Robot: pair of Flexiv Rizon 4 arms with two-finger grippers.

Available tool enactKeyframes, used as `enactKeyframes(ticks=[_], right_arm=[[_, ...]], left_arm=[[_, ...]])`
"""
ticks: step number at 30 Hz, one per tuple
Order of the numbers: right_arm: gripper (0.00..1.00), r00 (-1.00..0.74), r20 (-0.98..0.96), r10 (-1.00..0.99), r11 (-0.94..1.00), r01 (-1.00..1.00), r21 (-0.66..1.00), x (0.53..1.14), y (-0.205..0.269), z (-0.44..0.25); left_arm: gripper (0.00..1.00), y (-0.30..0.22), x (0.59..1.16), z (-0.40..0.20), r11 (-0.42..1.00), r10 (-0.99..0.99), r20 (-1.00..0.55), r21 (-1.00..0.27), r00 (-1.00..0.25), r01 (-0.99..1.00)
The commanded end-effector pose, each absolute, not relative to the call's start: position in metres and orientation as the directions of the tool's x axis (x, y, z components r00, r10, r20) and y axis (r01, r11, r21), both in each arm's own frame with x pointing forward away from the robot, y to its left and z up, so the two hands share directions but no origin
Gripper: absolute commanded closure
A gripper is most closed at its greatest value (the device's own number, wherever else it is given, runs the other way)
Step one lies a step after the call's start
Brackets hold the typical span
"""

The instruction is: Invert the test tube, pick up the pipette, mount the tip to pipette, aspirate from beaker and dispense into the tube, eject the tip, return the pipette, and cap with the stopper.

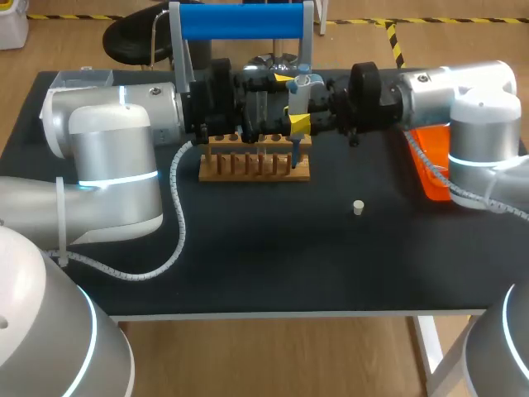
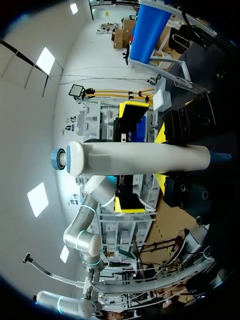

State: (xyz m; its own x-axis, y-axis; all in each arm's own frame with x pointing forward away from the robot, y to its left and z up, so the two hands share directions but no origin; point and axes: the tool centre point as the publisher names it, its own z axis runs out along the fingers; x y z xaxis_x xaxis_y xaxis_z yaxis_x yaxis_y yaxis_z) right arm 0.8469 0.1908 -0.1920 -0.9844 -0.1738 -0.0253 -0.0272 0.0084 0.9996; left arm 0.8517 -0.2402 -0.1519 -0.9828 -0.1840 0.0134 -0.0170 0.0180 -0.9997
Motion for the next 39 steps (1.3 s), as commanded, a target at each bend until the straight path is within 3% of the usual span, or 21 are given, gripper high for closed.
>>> enactKeyframes(ticks=[1, 4, 5, 6, 8, 10, 11, 24, 25, 27, 28, 29, 39], right_arm=[[1.0, -0.985, -0.027, -0.169, 0.006, -0.028, 1.0, 0.845, 0.193, -0.192], [1.0, -0.985, -0.027, -0.169, 0.006, -0.028, 1.0, 0.845, 0.193, -0.192], [1.0, -0.985, -0.026, -0.169, 0.006, -0.028, 1.0, 0.845, 0.193, -0.192], [1.0, -0.986, -0.027, -0.167, 0.006, -0.028, 1.0, 0.845, 0.193, -0.192], [1.0, -0.986, -0.027, -0.166, 0.005, -0.028, 1.0, 0.845, 0.193, -0.192], [1.0, -0.986, -0.026, -0.166, 0.004, -0.027, 1.0, 0.845, 0.193, -0.192], [1.0, -0.986, -0.026, -0.167, 0.004, -0.027, 1.0, 0.845, 0.193, -0.192], [1.0, -0.984, -0.028, -0.176, 0.007, -0.03, 1.0, 0.844, 0.193, -0.193], [0.9, -0.984, -0.028, -0.178, 0.008, -0.03, 1.0, 0.844, 0.193, -0.193], [0.59, -0.983, -0.027, -0.182, 0.01, -0.03, 1.0, 0.843, 0.192, -0.193], [0.34, -0.982, -0.028, -0.185, 0.012, -0.031, 0.999, 0.842, 0.192, -0.193], [0.02, -0.982, -0.029, -0.186, 0.013, -0.032, 0.999, 0.842, 0.191, -0.193], [0.0, -0.977, -0.03, -0.213, 0.025, -0.036, 0.999, 0.834, 0.155, -0.198]], left_arm=[[0.08, -0.241, 0.852, -0.152, 0.018, -0.185, 0.014, -1.0, -0.983, -0.018], [0.31, -0.241, 0.852, -0.152, 0.018, -0.185, 0.014, -1.0, -0.983, -0.018], [0.5, -0.241, 0.852, -0.152, 0.018, -0.185, 0.014, -1.0, -0.983, -0.018], [0.6, -0.241, 0.852, -0.152, 0.018, -0.185, 0.014, -1.0, -0.983, -0.018], [0.72, -0.241, 0.852, -0.152, 0.018, -0.185, 0.014, -1.0, -0.983, -0.018], [0.95, -0.241, 0.852, -0.152, 0.018, -0.185, 0.014, -1.0, -0.983, -0.018], [1.0, -0.241, 0.852, -0.152, 0.018, -0.185, 0.014, -1.0, -0.983, -0.018], [1.0, -0.241, 0.852, -0.152, 0.018, -0.185, 0.014, -1.0, -0.983, -0.018], [1.0, -0.241, 0.852, -0.152, 0.018, -0.185, 0.014, -1.0, -0.983, -0.018], [1.0, -0.241, 0.852, -0.152, 0.018, -0.185, 0.014, -1.0, -0.983, -0.018], [1.0, -0.241, 0.852, -0.152, 0.018, -0.185, 0.014, -1.0, -0.983, -0.018], [1.0, -0.241, 0.852, -0.152, 0.018, -0.185, 0.014, -1.0, -0.983, -0.018], [1.0, -0.241, 0.852, -0.152, 0.018, -0.185, 0.014, -1.0, -0.983, -0.018]])
